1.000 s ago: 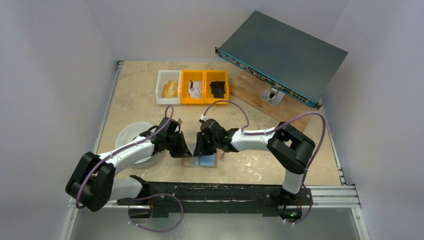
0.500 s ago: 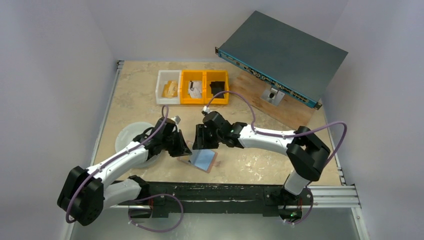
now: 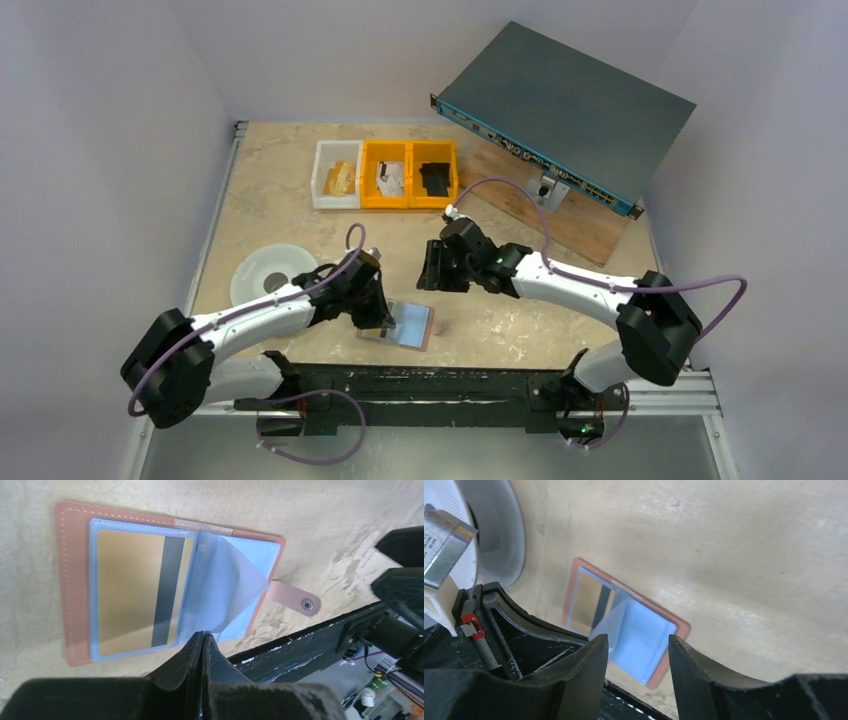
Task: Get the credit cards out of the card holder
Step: Remove the credit card from the card holder.
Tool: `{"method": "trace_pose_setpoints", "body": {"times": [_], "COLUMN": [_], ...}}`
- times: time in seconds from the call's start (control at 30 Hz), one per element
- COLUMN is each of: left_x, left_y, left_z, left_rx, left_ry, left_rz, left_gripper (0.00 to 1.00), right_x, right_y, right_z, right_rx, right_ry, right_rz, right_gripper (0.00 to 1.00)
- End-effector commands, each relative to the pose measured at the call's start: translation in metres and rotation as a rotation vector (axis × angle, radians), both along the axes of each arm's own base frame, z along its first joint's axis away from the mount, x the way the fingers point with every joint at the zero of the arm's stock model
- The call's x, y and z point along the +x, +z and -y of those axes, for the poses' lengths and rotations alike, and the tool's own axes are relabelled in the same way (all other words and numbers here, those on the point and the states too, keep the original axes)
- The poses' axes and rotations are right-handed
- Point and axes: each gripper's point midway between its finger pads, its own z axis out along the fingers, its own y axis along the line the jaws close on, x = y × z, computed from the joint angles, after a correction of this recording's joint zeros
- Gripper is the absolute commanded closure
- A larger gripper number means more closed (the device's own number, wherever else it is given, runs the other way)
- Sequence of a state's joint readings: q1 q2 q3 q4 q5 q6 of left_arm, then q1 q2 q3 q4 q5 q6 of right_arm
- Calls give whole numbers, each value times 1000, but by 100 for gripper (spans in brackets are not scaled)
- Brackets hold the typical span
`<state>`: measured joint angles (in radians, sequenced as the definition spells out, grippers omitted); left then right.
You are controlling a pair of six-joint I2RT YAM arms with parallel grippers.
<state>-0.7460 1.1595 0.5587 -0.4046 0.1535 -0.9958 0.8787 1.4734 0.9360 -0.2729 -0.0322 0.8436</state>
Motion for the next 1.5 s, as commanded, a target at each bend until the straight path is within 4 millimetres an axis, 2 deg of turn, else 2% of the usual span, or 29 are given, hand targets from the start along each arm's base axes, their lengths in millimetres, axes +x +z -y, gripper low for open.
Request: {"method": "trace_pose_setpoints", "body": {"times": [0.0, 0.27, 0.37, 0.57, 0.7, 0.9, 1.17, 1.3, 1.47], "left_x": [13, 19, 24, 27, 27, 35, 42, 40, 33], "left_y": [13, 16, 11, -2, 2, 24, 37, 30, 18], "left_z": [32, 80, 94, 106, 106, 88, 44, 13, -18], "left_rx": [-22, -37, -47, -43, -48, -29, -17, 11, 38], "left_ry": [-35, -121, -130, -154, -163, -138, -48, 20, 89], "left_rz": [42, 30, 7, -26, -12, 60, 94, 85, 71], "left_gripper": [99, 82, 76, 58, 54, 52, 52, 57, 62], "right_x": [3, 2, 2, 2, 2, 1, 3, -6, -24], "right_y": [3, 4, 3, 6, 8, 12, 16, 24, 13], "right_z": [22, 44, 49, 56, 57, 52, 39, 18, -23], "right_rx": [-31, -40, -44, -53, -53, -34, 4, 45, 60], "right_ry": [-43, -85, -92, -107, -105, -83, -65, -11, 90], "right_rz": [37, 46, 45, 55, 58, 55, 59, 60, 19], "right_gripper": [52, 51, 51, 51, 52, 52, 53, 54, 56]}}
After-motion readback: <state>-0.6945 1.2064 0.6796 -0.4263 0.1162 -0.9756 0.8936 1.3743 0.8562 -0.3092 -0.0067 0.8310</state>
